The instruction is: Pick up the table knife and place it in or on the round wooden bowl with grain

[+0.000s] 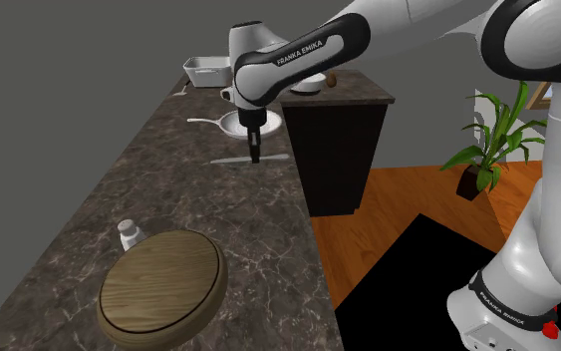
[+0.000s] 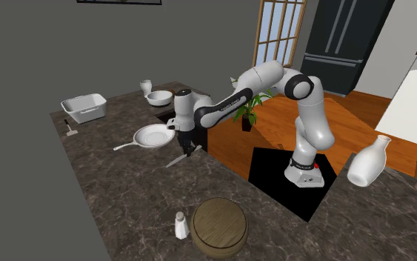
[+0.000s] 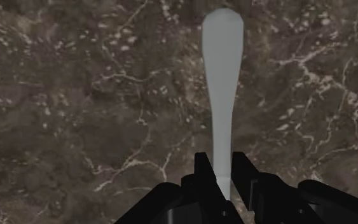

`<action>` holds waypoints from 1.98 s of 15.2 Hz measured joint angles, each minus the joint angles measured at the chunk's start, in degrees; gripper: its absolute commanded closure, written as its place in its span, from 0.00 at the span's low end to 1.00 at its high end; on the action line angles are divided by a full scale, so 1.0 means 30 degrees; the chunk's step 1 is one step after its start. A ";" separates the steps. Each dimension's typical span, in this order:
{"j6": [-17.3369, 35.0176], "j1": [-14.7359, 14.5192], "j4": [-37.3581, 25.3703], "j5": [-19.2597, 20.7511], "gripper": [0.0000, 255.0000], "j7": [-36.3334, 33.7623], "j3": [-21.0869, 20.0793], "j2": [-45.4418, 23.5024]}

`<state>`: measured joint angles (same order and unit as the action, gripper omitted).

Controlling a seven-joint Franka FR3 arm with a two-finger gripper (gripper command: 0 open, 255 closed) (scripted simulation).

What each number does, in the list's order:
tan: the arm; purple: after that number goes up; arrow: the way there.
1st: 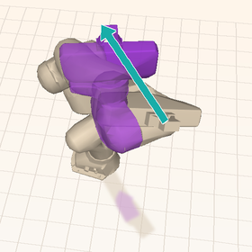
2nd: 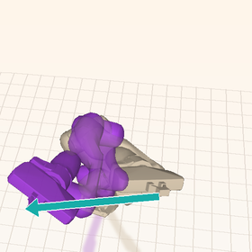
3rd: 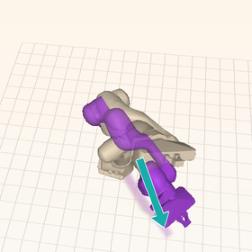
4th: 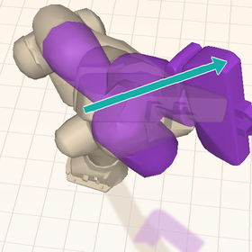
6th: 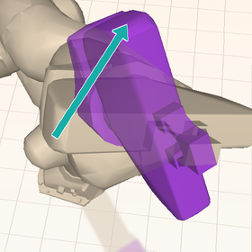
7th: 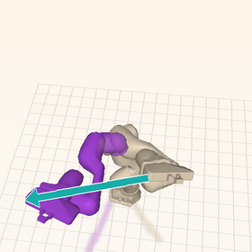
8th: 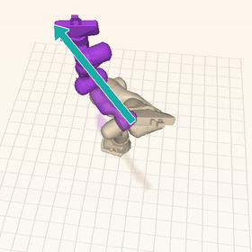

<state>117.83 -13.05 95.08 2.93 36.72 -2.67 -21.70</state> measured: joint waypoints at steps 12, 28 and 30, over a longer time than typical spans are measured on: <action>-0.2747 0.0038 -0.1996 -0.0092 1.00 0.0176 -0.0013 0.0755; -0.5031 -0.1242 -0.2822 0.0026 1.00 -0.1688 -0.0694 0.2138; -0.5090 -0.1783 -0.2680 0.0107 1.00 -0.2535 -0.0998 0.2306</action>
<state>102.57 -18.40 87.04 3.25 29.11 -5.66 -14.78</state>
